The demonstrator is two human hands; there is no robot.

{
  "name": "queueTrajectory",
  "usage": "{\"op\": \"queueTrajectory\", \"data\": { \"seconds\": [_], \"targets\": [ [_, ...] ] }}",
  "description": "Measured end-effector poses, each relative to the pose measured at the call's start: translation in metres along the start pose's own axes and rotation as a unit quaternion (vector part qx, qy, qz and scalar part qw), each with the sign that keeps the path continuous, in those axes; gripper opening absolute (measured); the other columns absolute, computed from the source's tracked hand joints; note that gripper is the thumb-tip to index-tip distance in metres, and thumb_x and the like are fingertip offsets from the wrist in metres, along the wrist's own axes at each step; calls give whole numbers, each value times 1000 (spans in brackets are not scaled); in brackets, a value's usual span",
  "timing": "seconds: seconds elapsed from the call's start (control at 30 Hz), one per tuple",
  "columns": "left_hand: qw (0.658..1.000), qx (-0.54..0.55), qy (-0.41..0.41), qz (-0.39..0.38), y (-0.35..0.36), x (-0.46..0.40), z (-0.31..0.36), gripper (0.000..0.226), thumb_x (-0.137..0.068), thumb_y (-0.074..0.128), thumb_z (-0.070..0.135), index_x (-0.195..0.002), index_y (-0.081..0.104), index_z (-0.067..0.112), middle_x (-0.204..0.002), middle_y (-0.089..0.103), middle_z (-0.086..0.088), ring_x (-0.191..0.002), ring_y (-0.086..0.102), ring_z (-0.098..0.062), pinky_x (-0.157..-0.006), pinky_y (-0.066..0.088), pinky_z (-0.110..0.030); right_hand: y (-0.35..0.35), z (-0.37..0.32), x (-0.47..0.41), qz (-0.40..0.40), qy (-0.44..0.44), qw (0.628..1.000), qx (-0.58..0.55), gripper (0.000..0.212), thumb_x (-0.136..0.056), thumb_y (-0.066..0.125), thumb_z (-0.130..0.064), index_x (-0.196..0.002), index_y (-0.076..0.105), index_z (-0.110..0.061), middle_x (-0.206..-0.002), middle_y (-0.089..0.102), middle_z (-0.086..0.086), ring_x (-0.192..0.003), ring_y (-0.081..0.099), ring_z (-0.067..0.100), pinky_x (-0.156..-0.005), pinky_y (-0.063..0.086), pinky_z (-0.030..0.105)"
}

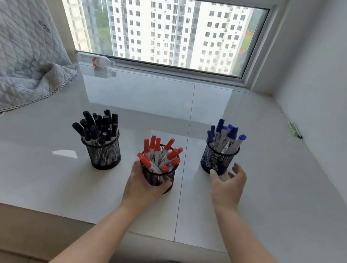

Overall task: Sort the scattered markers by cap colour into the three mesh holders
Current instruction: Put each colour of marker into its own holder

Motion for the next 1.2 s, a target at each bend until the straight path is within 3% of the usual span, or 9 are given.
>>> {"op": "queueTrajectory", "data": {
  "seconds": [0.2,0.33,0.43,0.6,0.73,0.93,1.0,1.07,1.2],
  "targets": [
    [998,-30,-8,60,-16,-31,-8,75,-52,81,40,-115,43,26,-112,58,9,-102,56,-9,-82,42,-22,22,7,-44,-56,27,998,2,103,-65,81,-33,-144,17,-20,-149,27,-3,-136,30,14,-110,29,32],
    [996,-53,1,71,-21,-46,-12,72,-54,81,39,-114,44,24,-112,59,7,-102,56,-10,-80,40,-23,31,7,-57,-59,-6,998,20,93,-58,83,-34,-134,30,-22,-130,48,-9,-113,50,13,-91,41,30],
    [995,-66,-1,75,-22,-52,-14,73,-56,81,39,-116,43,23,-113,58,7,-100,55,-10,-79,39,-24,34,8,-59,-48,-7,998,28,88,-55,81,-39,-127,32,-24,-115,50,-16,-97,50,8,-81,39,26],
    [995,-68,7,71,-21,-57,-14,75,-59,82,35,-121,41,20,-119,54,6,-103,50,-8,-84,37,-24,33,7,-49,-60,-15,997,51,83,-54,80,-41,-120,33,-28,-103,46,-23,-90,48,6,-77,37,25],
    [996,-74,-8,57,-19,-57,-15,79,-62,81,38,-126,38,21,-124,53,4,-111,52,-14,-88,40,-28,23,5,-28,-84,-33,991,101,70,-50,78,-47,-100,30,-37,-86,45,-29,-83,48,7,-71,37,24],
    [988,-134,-40,59,-17,-28,-17,96,-67,78,38,-142,24,12,-136,42,-7,-123,45,-22,-96,40,-35,4,5,9,-108,-50,986,118,67,-48,78,-49,-95,31,-38,-84,47,-28,-80,50,8,-67,37,24],
    [988,-121,-31,94,-19,-5,-16,82,-73,74,33,-137,30,8,-131,44,-7,-119,47,-22,-96,40,-34,-1,6,21,-114,-53,985,119,66,-49,78,-49,-94,32,-37,-86,49,-26,-80,51,10,-69,38,25],
    [990,-70,-7,123,-21,17,-10,47,-80,67,21,-121,44,15,-116,48,-3,-105,53,-19,-88,45,-30,-6,6,32,-117,-56,984,118,66,-49,78,-49,-95,33,-36,-88,52,-23,-80,51,10,-69,39,26],
    [994,-41,48,87,-12,44,10,20,-86,57,12,-98,50,26,-97,54,3,-84,57,-5,-64,42,-7,-12,7,53,-125,-58,983,117,65,-49,78,-48,-96,34,-35,-92,54,-20,-81,52,10,-69,39,27]
  ]
}}
Point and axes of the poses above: each hand's wrist, its own x-axis away from the middle knuckle, its own y-axis out of the palm, z = x × y, the point moved 6 cm from there along -x, towards the middle knuckle
